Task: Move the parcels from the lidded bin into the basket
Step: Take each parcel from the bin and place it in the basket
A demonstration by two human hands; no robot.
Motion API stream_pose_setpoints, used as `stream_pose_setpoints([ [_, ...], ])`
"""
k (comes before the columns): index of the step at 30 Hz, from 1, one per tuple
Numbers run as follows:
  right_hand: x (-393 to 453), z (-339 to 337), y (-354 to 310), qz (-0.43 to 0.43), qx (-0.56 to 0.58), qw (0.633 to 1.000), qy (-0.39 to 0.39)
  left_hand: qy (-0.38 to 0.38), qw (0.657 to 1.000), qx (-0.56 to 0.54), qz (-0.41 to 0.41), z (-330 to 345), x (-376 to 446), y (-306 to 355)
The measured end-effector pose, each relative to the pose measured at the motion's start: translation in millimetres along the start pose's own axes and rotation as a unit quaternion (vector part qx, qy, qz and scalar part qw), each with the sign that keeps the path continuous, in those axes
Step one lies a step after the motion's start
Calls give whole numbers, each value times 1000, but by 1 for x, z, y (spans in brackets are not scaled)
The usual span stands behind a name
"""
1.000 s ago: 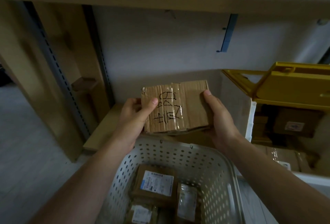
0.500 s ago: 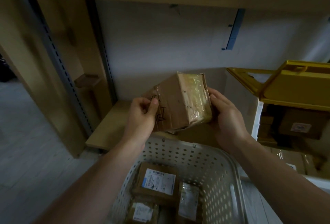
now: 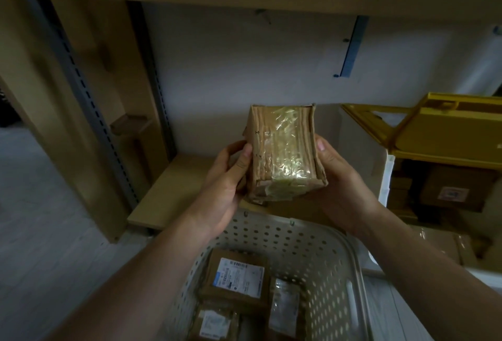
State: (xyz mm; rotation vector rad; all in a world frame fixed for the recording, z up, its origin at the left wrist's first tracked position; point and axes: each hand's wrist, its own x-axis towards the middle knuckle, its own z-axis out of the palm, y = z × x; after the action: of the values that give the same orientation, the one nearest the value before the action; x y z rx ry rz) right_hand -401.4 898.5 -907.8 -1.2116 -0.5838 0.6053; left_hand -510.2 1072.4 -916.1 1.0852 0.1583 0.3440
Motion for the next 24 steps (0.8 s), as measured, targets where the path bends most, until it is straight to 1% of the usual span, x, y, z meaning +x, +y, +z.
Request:
stream_pose_setpoints([
  [3, -2, -1, 0, -8, -13, 1000, 9, -5, 1000, 15, 1, 0, -1, 1],
  [8, -6, -4, -1, -6, -22, 1000, 7, -36, 999, 24, -1, 4, -4, 3],
  [10, -5, -3, 3, -5, -61, 998, 7, -47, 998, 24, -13, 7, -7, 3],
  [13, -4, 2, 8, 21, -108, 994, -1, -61, 997, 15, -55, 10, -12, 0],
  [15, -4, 4, 7, 30, -126, 991, 15, -69, 996, 9, -54, 11, -14, 2],
  [18, -4, 4, 2, -2, -119, 990, 77, -29, 999, 21, -8, 10, -12, 12],
  [20, -4, 5, 1, -35, -118, 985, 117, -6, 998, 47, 45, 7, -9, 16],
  [22, -5, 5, 1, -67, -133, 977, 151, 16, 988, 106, 111, 3, -7, 17],
  [24, -6, 6, 1, -96, -151, 968, 177, 24, 971, 176, 162, 0, -5, 15],
])
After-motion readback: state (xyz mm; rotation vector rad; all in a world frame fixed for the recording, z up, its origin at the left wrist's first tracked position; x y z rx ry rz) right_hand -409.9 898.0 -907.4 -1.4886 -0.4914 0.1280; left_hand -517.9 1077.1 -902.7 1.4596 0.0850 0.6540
